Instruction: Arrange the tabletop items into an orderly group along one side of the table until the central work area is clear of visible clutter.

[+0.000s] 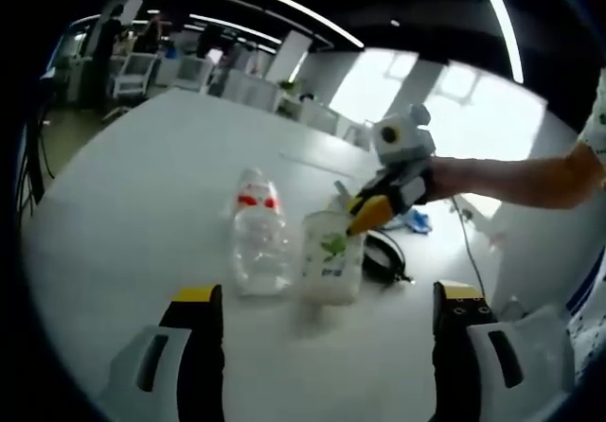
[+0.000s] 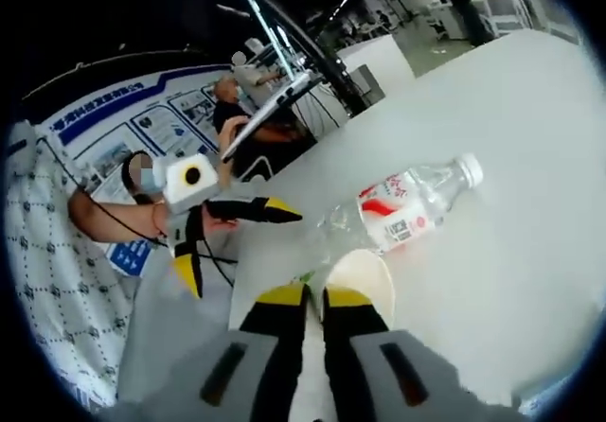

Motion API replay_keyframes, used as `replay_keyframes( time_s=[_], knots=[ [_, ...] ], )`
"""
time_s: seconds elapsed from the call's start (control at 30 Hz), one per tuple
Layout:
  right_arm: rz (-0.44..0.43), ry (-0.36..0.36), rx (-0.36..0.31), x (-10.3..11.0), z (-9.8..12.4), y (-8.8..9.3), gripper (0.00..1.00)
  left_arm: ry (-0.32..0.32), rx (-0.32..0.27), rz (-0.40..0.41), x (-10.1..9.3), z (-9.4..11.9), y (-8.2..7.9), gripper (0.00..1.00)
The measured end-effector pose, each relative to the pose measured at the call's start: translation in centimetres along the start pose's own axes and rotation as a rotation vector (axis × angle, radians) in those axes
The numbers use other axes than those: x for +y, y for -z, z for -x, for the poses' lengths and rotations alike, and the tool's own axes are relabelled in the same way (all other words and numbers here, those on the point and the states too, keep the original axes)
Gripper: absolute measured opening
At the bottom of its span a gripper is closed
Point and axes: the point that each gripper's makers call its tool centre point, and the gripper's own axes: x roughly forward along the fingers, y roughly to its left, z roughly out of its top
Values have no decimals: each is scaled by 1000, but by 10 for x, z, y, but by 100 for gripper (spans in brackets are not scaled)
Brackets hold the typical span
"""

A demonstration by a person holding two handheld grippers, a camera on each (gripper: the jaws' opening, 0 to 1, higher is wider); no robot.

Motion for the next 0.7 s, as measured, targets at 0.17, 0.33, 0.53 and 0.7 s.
replay_keyframes(
  time_s=[0.17,0.33,0.53,0.7],
  knots=[
    [-29,-52,7,15,-2,5,0,4,-2,6,-2,1,1,87],
    [-25,-55,18,20,-2,10,0,7,0,8,-4,4,3,86],
    [-2,-31,5,21,2,12,0,6,-3,7,-6,5,3,85],
    [11,-12,-32,26,9,8,0,12,-3,7,-9,4,3,85]
  ],
)
